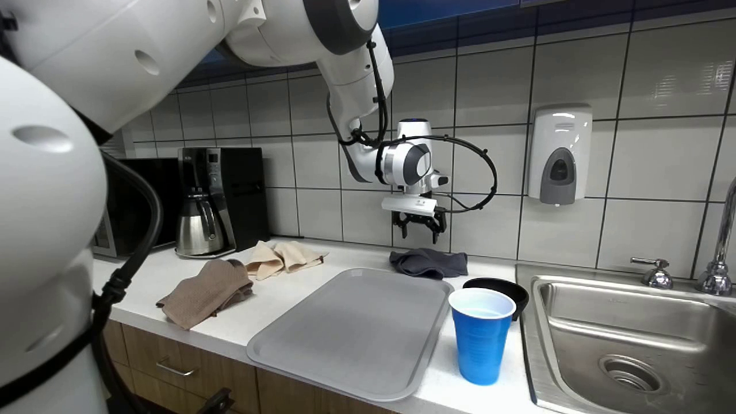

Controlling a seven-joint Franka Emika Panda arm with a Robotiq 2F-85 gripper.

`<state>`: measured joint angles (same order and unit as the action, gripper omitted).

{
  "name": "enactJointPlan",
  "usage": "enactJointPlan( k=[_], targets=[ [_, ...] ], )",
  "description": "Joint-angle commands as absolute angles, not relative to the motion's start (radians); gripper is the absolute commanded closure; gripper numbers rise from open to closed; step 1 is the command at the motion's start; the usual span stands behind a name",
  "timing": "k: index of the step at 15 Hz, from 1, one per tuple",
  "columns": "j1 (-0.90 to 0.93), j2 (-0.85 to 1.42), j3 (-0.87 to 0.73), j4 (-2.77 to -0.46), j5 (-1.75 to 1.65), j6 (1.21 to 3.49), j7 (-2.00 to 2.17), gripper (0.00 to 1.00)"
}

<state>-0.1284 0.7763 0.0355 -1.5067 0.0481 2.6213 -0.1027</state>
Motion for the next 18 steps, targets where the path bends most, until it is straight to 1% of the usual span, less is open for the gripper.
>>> enactJointPlan(
  k=[1,18],
  targets=[
    [-0.133,0.683,0.043,-1.612,0.064,2.607,-0.111,0.0],
    [-0.132,0.358,0.026,-2.021,0.077,2.624,-0.112,0.0]
  ],
)
